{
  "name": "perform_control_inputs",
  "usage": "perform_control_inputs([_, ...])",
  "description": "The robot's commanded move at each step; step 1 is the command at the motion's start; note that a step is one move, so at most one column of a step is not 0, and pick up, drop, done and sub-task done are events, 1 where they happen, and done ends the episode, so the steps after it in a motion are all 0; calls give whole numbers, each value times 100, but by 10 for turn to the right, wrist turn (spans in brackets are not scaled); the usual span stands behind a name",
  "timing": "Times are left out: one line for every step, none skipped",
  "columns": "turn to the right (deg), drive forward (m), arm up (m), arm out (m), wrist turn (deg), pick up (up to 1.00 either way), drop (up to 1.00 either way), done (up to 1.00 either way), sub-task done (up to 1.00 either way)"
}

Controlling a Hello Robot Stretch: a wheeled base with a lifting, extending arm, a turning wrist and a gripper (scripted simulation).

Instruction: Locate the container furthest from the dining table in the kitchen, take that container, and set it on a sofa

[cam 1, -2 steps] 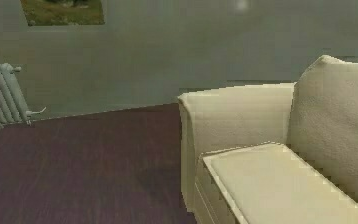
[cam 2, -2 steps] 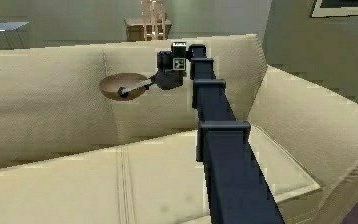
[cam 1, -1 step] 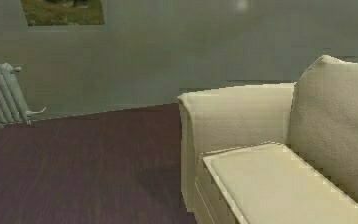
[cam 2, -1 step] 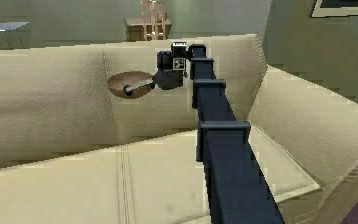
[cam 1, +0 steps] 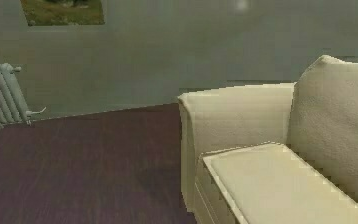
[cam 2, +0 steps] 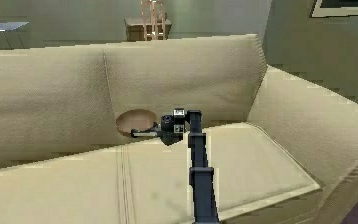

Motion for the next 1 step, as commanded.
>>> perform_control_inputs([0,0,-32,0,0,0,0,0,0])
